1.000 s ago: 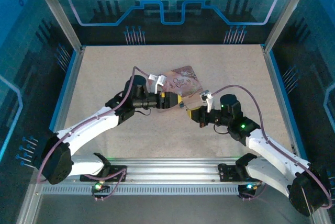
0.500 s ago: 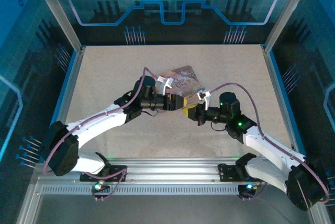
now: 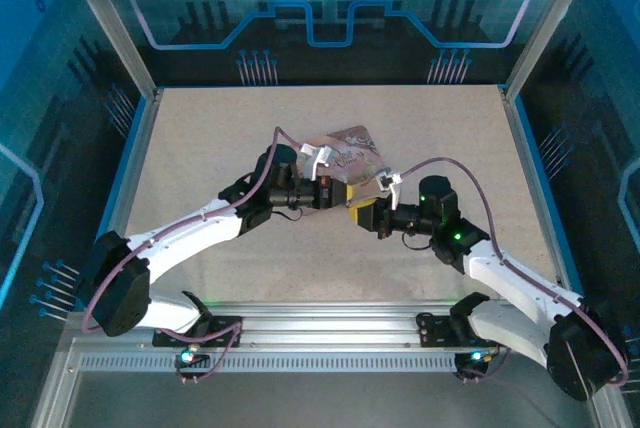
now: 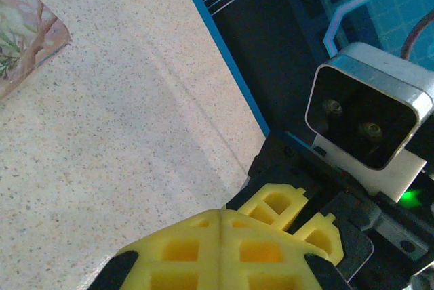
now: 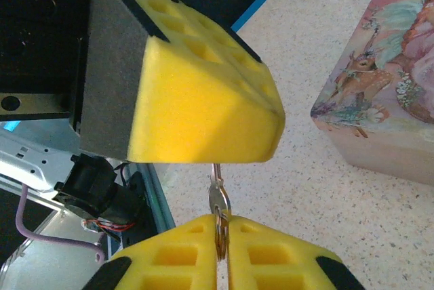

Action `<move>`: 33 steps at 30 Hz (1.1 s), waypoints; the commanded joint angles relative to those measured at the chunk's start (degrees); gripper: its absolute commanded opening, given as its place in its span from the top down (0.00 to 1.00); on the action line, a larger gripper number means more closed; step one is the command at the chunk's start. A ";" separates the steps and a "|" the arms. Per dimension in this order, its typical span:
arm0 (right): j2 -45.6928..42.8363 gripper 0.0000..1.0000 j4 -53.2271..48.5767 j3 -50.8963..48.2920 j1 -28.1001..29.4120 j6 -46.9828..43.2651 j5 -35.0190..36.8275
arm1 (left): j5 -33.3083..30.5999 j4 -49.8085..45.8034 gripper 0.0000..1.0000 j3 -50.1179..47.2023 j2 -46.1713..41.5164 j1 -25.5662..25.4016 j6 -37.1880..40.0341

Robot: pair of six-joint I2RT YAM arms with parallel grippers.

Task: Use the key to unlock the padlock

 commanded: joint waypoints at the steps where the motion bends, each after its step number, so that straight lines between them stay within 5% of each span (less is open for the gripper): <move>1: 0.61 0.86 4.57 0.02 -0.75 1.16 -1.77 | -0.36 0.61 1.00 1.47 0.07 -0.36 -0.10; 14: 0.30 0.85 4.60 0.02 -1.37 1.68 -1.92 | -1.43 0.52 1.00 0.99 -0.56 -0.39 0.14; 24: 0.38 0.99 3.18 0.03 -1.51 1.13 -1.69 | -2.10 0.82 0.98 0.73 -0.77 -0.39 -0.09; 33: -1.48 1.00 -14.97 4.00 -2.55 -5.90 4.18 | -8.93 -12.45 0.38 6.42 -0.37 -0.21 7.44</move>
